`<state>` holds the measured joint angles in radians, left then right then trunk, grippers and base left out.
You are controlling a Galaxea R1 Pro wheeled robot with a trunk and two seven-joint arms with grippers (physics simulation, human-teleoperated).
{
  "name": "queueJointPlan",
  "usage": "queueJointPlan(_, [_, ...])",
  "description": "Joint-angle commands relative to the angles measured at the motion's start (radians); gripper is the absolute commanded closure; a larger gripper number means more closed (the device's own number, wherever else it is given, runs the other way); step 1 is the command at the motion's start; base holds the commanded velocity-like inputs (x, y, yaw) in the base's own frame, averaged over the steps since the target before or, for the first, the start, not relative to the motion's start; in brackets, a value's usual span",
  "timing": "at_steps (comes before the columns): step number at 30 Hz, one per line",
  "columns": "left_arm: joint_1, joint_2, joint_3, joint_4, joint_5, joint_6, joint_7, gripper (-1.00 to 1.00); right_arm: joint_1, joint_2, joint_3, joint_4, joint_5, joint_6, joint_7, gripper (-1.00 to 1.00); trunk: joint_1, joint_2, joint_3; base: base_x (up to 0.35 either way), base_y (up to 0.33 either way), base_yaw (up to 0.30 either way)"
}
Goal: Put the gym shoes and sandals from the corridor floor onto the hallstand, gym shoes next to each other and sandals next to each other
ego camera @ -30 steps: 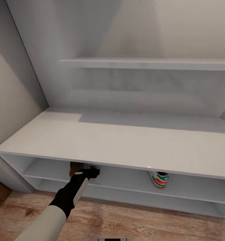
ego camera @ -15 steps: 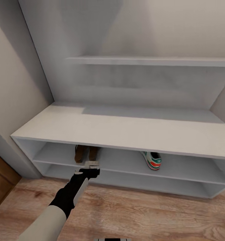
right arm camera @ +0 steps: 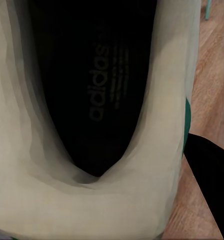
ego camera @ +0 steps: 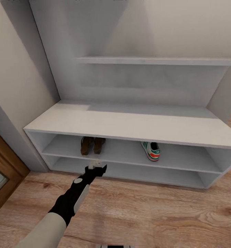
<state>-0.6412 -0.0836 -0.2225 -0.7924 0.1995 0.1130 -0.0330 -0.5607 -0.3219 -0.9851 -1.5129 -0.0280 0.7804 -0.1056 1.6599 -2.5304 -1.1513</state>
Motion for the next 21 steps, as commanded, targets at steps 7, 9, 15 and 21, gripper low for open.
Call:
queueJointPlan(7, [0.004,0.047,0.001,0.005,0.011,-0.129,-0.304,-1.00,-0.001,0.001,0.002,0.000,-0.004,0.004,-0.004,1.00,0.000,0.000,-0.001,-0.034,0.000,0.000])
queueJointPlan(9, [0.004,0.053,0.001,0.031,0.010,-0.146,-0.314,-1.00,-0.001,0.003,0.003,0.000,-0.004,0.004,-0.004,1.00,0.000,0.000,-0.001,-0.003,0.000,0.000])
queueJointPlan(15, [0.005,0.059,0.003,0.072,0.005,-0.157,-0.320,-1.00,-0.001,0.009,0.007,-0.001,-0.003,0.005,-0.006,1.00,0.000,0.000,-0.001,0.000,0.000,0.000])
queueJointPlan(21, [0.005,0.058,0.002,0.075,0.007,-0.156,-0.321,-1.00,-0.001,0.010,0.014,-0.001,-0.003,0.005,-0.005,1.00,0.000,0.000,-0.001,-0.076,-0.124,0.004])
